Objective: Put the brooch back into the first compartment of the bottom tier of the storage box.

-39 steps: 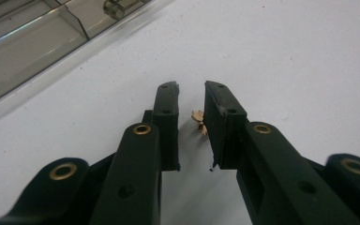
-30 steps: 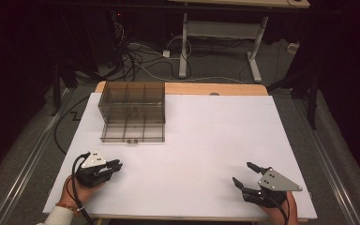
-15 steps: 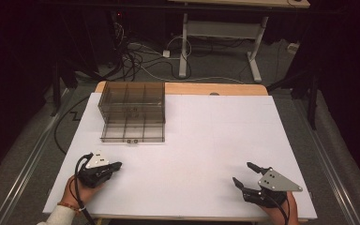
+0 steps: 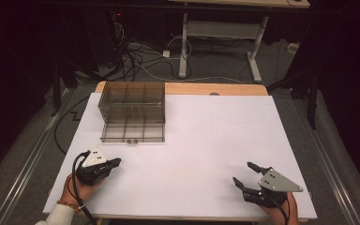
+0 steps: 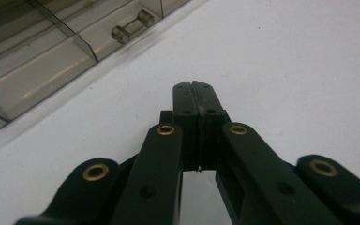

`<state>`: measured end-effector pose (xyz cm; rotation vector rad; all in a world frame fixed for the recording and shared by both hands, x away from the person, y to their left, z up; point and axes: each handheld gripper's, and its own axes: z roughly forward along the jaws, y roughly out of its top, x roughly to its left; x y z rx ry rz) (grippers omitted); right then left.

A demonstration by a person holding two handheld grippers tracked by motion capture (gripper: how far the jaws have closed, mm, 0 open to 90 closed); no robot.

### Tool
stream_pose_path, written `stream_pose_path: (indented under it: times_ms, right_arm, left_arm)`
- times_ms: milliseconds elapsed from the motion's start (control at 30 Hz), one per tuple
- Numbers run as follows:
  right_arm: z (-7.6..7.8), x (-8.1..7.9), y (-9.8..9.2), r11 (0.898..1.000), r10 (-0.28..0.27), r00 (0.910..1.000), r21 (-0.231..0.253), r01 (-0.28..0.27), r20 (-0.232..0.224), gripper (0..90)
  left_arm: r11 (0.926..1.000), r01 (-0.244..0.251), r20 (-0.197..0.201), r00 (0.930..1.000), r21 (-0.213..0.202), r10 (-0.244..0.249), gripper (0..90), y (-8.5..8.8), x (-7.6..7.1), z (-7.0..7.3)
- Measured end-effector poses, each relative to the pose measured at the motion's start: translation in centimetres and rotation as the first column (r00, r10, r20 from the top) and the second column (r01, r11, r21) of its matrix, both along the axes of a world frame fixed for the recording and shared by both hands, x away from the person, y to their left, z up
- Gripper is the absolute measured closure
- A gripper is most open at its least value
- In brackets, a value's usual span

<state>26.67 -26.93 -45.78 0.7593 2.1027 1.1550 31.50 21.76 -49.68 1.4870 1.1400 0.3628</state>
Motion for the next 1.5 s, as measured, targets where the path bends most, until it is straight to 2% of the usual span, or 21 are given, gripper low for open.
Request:
stream_pose_path:
  times_ms: [133, 300, 400, 600, 800, 1033, 1300, 1500]
  right_arm:
    - [0.0, 0.0, 0.0, 1.000, -0.001, 1.0000, 0.003, 0.001, -0.001, 30.6]
    - [0.0, 0.1, 0.0, 1.000, 0.003, 1.0000, 0.010, -0.003, -0.005, 31.3]
    - [0.0, 0.1, 0.0, 1.000, 0.003, 1.0000, 0.011, -0.003, -0.007, 30.8]
    - [0.1, -0.1, 0.0, 0.999, -0.022, 0.9995, 0.025, 0.021, 0.021, 25.9]
    - [0.1, 0.0, 0.0, 0.998, -0.042, 0.9987, 0.037, 0.041, 0.027, 20.3]
    - [0.1, 0.1, -0.2, 0.996, -0.073, 0.9966, 0.051, 0.071, 0.039, 16.2]
    - [0.1, 0.1, 0.1, 0.997, -0.072, 0.9966, 0.039, 0.070, 0.042, 16.2]
    - [0.0, 0.2, -0.1, 0.994, -0.097, 0.9946, 0.048, 0.095, 0.038, 15.7]
  left_arm:
    - [1.0000, -0.006, 0.014, 0.9999, 0.002, 0.006, 87.9, 0.1, 0.3, 0.3]
    - [0.9995, -0.025, 0.040, 0.9989, -0.021, 0.026, 87.9, 0.4, 1.0, 1.2]
    - [0.9995, -0.025, 0.047, 0.9986, -0.020, 0.026, 87.9, 0.4, 1.1, 1.3]
    - [0.9994, -0.032, 0.069, 0.9971, -0.013, 0.033, 87.9, 0.3, 1.7, 1.9]
    - [0.9987, -0.044, 0.092, 0.9947, -0.026, 0.046, 87.9, 0.2, 2.6, 2.6]
    - [0.9971, -0.056, 0.103, 0.9929, -0.053, 0.061, 87.9, 0.2, 3.7, 3.5]
    - [0.9948, -0.071, 0.118, 0.9898, -0.073, 0.079, 87.9, 0.4, 4.8, 4.2]
    - [0.9920, -0.084, 0.122, 0.9879, -0.095, 0.095, 87.9, 0.6, 5.8, 4.6]
